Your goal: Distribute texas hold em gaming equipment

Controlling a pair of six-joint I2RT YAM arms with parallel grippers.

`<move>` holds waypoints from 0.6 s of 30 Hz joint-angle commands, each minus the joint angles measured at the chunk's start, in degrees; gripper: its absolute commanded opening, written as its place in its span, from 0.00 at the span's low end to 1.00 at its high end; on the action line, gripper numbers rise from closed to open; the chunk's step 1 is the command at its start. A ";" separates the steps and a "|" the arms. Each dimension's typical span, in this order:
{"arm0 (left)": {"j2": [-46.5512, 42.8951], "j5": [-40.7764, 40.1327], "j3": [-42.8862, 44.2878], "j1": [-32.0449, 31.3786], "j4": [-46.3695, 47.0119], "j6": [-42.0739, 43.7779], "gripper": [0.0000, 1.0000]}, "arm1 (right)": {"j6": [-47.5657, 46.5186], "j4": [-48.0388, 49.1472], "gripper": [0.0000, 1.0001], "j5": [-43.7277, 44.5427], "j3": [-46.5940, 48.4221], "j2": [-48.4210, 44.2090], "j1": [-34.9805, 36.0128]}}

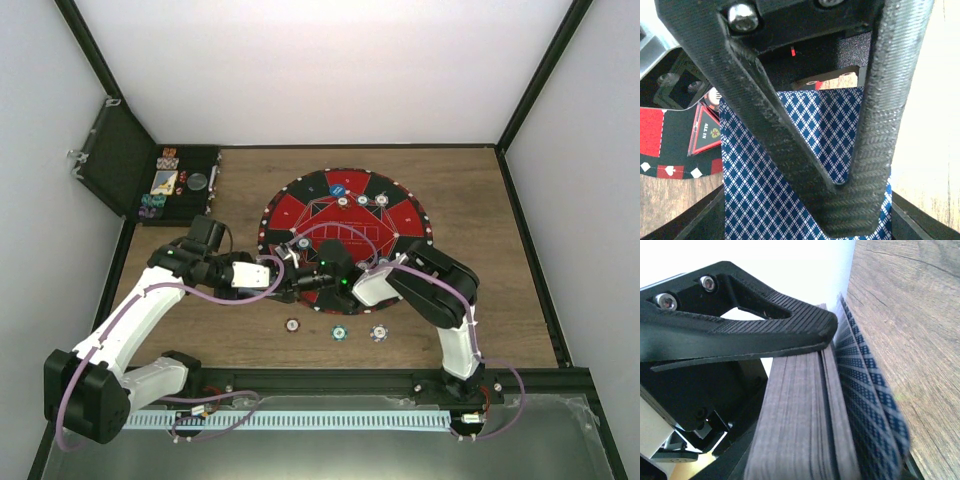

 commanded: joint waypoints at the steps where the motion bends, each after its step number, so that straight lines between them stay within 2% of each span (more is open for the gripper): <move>1: -0.14 0.90 0.59 -0.04 -1.34 1.06 0.29 | 0.23 2.26 0.36 -0.78 3.25 0.58 1.01; 4: -0.03 0.69 0.44 -0.06 -1.34 1.36 0.31 | 0.21 2.31 0.28 -0.81 2.97 0.41 1.00; 6: 0.06 0.54 0.21 -0.04 -1.29 1.68 0.36 | 0.47 2.62 0.20 -0.64 2.60 0.36 1.01; 7: 0.13 0.36 0.06 -0.05 -1.19 1.71 0.44 | 0.77 2.98 0.15 -0.64 2.37 0.29 1.01; 9: 0.23 -0.06 -0.33 -0.04 -1.31 1.98 0.77 | 1.16 3.81 0.09 -0.70 1.97 0.27 1.01; 11: 0.26 -0.34 -0.50 -0.07 -1.77 2.67 0.90 | 1.52 4.46 0.05 -0.88 1.75 0.37 0.97; 15: 0.05 -0.41 -0.76 -0.07 -1.95 3.11 0.93 | 2.30 5.92 0.03 -1.16 1.27 0.74 1.01; 18: 0.22 -0.47 -0.87 -0.07 -1.35 2.80 0.90 | 2.58 6.31 0.03 -1.50 1.15 0.95 1.10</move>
